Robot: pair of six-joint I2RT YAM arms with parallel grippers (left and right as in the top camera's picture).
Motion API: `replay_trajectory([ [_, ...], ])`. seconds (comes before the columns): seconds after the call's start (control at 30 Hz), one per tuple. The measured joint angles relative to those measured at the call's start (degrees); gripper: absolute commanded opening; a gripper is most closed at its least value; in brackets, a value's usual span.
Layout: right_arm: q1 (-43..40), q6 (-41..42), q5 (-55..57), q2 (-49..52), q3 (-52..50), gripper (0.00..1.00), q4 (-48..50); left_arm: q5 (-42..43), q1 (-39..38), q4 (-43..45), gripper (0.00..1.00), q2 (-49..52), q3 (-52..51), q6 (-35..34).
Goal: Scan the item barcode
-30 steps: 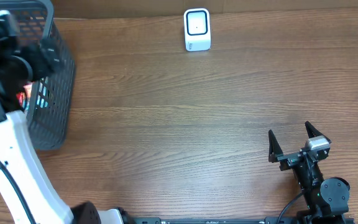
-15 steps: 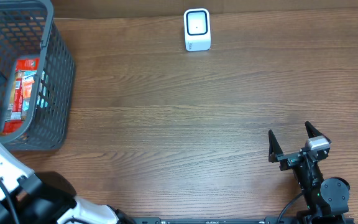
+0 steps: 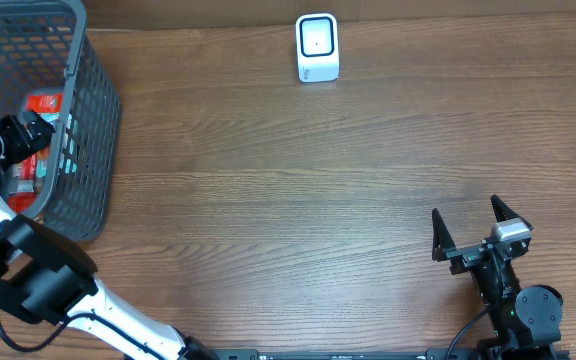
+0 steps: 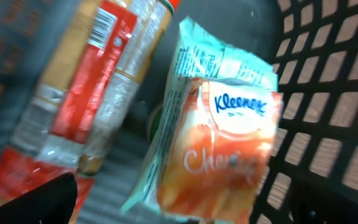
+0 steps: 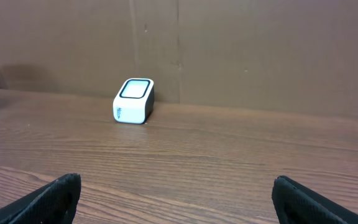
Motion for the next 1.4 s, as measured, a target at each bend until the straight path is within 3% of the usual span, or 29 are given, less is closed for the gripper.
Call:
replay_trajectory([
  [0.3,0.0,0.0,0.0,0.0,0.0,1.0,0.0,0.7,-3.4,-0.3,1.0,3.7,0.0,2.2],
  [0.8,0.0,0.0,0.0,0.0,0.0,1.0,0.0,-7.4,-5.1,0.5,1.0,3.7,0.0,2.0],
  [1.3,0.0,0.0,0.0,0.0,0.0,1.0,0.0,-7.9,-5.1,9.9,1.0,3.7,-8.5,2.0],
  [1.4,0.0,0.0,0.0,0.0,0.0,1.0,0.0,-8.1,-5.1,11.7,0.95,3.7,-9.9,2.0],
])
